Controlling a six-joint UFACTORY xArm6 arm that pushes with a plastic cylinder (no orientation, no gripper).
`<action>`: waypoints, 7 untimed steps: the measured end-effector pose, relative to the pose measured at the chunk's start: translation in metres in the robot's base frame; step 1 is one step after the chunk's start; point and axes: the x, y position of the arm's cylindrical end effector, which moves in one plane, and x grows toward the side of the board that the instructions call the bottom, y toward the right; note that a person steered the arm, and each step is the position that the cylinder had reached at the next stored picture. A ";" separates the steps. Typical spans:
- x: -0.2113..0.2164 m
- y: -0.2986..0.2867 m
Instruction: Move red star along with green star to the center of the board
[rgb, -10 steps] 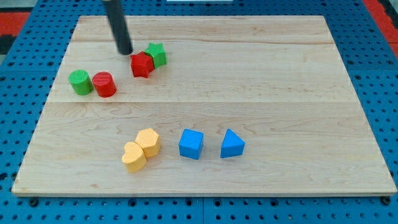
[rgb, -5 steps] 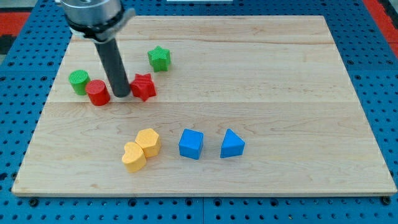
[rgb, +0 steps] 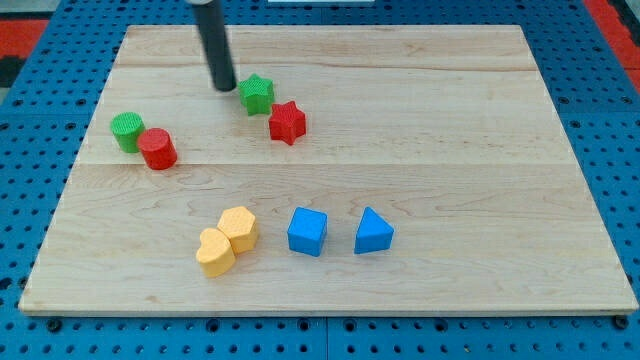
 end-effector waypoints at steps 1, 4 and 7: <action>0.020 0.036; 0.079 -0.010; 0.147 0.028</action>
